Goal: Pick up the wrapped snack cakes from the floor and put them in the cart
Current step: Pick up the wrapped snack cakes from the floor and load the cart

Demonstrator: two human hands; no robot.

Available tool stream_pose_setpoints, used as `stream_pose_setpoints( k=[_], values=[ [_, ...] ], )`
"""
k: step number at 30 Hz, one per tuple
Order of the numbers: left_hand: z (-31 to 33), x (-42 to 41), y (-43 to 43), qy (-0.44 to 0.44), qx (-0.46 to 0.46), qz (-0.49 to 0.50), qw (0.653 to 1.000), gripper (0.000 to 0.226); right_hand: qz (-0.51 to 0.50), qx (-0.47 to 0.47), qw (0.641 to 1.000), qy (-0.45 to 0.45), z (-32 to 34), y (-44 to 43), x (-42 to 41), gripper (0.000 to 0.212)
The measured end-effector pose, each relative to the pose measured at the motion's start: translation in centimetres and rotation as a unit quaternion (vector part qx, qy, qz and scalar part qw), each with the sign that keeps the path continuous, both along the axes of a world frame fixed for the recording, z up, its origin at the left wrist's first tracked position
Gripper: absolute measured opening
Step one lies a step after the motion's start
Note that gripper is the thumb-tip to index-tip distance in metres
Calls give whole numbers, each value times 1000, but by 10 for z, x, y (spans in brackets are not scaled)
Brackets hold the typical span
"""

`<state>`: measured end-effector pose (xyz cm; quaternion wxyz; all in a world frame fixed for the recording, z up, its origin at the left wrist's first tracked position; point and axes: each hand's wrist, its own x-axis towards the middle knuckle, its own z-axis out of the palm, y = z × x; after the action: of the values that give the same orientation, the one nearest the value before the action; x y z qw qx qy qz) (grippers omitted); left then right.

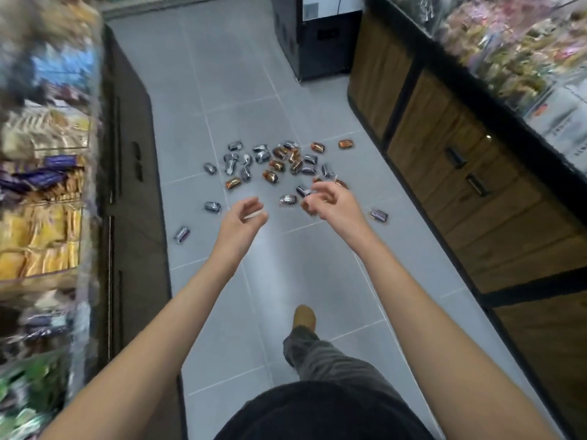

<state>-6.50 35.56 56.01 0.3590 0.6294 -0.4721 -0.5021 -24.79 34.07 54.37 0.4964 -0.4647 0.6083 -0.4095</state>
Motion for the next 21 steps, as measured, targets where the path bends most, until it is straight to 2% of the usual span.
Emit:
stream_pose_setpoints(
  k=[10, 13, 17, 21],
  values=[
    [0, 35, -130, -65, 30, 102, 992, 40, 108, 31, 993, -32, -1, -180, 50, 21],
    [-1, 41, -154, -70, 37, 125, 989, 40, 131, 37, 989, -50, 0, -214, 71, 19],
    [-5, 50, -188, -83, 37, 143, 985, 41, 173, 51, 982, -50, -5, -249, 94, 28],
    [-15, 63, -221, -100, 53, 145, 983, 44, 192, 61, 978, -50, -12, -283, 115, 29]
  ],
)
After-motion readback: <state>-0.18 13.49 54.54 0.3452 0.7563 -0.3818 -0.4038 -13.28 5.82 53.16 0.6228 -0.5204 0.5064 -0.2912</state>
